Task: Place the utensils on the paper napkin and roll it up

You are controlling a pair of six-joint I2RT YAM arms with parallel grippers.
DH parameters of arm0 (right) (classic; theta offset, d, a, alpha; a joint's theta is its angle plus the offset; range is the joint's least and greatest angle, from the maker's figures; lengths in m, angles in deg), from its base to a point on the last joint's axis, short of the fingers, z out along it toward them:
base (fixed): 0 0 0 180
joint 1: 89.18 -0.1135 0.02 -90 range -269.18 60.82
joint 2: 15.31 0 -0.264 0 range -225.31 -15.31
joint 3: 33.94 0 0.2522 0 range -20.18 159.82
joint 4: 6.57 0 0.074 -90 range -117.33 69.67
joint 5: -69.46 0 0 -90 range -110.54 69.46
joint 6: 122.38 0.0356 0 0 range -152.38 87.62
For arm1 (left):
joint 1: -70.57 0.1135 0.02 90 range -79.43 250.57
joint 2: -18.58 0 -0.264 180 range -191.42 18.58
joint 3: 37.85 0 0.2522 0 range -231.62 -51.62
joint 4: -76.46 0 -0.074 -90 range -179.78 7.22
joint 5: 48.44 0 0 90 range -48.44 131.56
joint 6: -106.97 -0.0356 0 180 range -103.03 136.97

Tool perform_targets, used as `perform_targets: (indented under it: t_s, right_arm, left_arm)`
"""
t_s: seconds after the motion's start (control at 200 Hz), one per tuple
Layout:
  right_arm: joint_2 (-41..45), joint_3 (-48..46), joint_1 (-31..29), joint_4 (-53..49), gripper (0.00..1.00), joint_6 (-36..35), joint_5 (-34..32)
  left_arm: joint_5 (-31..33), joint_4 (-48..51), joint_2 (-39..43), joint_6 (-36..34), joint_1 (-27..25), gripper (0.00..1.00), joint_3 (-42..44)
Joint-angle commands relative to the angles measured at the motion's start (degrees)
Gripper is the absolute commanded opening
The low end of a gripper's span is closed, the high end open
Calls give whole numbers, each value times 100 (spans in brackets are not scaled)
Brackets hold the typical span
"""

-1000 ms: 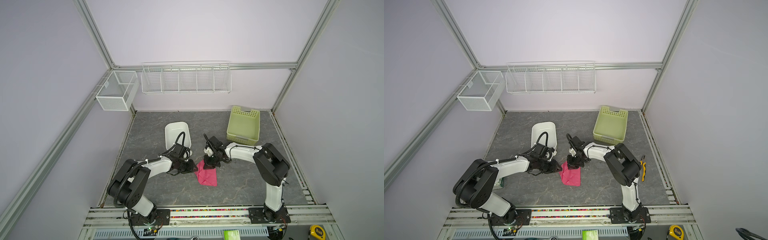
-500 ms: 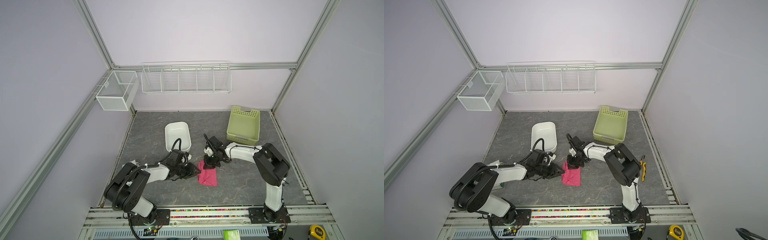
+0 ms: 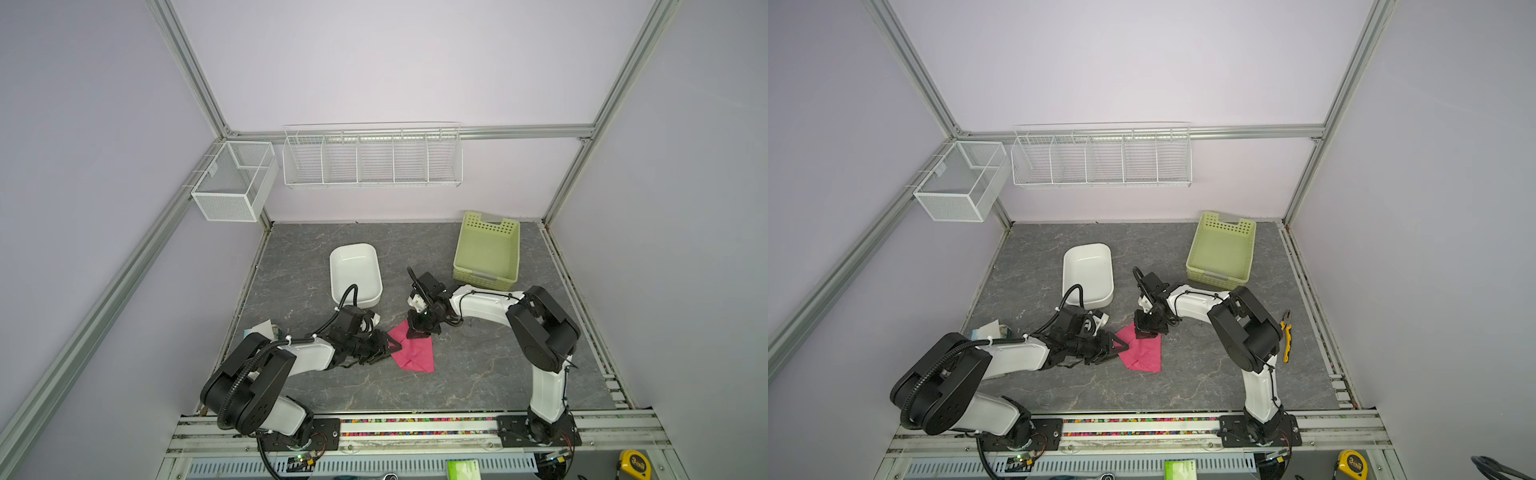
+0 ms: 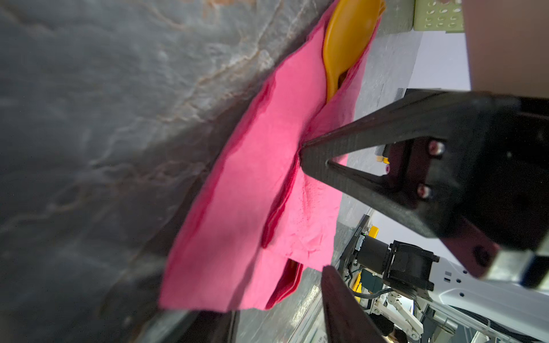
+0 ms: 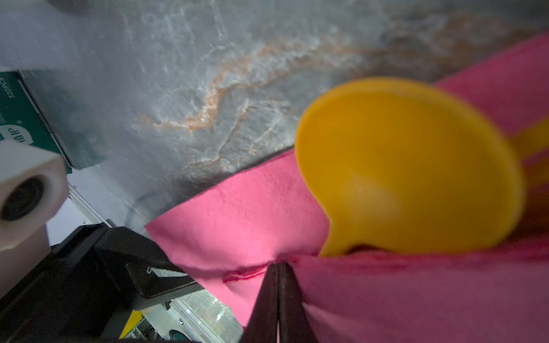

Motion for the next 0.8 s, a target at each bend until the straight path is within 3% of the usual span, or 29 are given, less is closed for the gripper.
perform_targets:
  t_s: [0.0, 0.175, 0.545, 0.795]
  right_arm:
    - [-41, -48, 25, -397, 7, -95, -277]
    - [-32, -68, 24, -417, 7, -112, -285]
    - [1, -186, 23, -268, 7, -19, -215]
    - [3, -184, 24, -241, 7, -8, -197]
  left_arm:
    - [184, -222, 42, 97, -25, 46, 3]
    - [327, -84, -126, -155, -21, 46, -256]
    - [1197, 1591, 335, -1236, -3, 45, -1060]
    - [954, 1636, 267, -1330, -3, 31, -1116]
